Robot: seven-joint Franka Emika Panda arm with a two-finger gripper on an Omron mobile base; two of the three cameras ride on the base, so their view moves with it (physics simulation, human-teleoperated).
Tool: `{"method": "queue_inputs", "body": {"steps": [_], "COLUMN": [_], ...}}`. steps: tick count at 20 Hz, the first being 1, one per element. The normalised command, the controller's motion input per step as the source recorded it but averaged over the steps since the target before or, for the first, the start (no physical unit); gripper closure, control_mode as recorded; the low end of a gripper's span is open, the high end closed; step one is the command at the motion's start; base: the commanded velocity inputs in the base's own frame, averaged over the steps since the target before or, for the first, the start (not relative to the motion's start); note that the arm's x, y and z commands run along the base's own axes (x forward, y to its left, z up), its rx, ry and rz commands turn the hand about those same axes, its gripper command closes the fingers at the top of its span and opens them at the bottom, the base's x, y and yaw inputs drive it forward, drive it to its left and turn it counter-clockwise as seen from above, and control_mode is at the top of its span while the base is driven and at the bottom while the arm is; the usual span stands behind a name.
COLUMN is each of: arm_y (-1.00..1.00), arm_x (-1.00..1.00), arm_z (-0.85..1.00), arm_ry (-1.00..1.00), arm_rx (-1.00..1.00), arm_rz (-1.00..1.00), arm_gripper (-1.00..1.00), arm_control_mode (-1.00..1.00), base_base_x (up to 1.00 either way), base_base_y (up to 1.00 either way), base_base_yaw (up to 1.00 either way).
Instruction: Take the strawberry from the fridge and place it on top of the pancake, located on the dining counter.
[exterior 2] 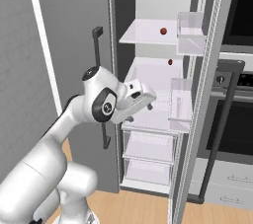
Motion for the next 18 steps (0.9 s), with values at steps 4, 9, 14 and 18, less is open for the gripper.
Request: {"method": "queue_inputs", "body": {"steps": [4, 9, 14, 18], "arm_y": [1.00, 1.00, 0.63, 0.35], "arm_x": [0.00, -0.03, -0.14, -0.48], "arm_z": [0.00, 0.00, 0.00, 0.00], "arm_ry": [0.00, 0.00, 0.18, 0.05], "arm_rx": [0.64, 0.58, 0.25, -0.01], "arm_rz": [0.03, 0.02, -0.01, -0.16], "arm_gripper": [-1.00, -1.00, -1.00, -1.00], "arm_control_mode": [-1.00, -1.00, -1.00, -1.00], "base_base_x": [0.00, 0.00, 0.00, 0.00], "base_base_y": [0.00, 0.00, 0.00, 0.00], "base_base_yaw": [0.00, 0.00, 0.00, 0.00]}}
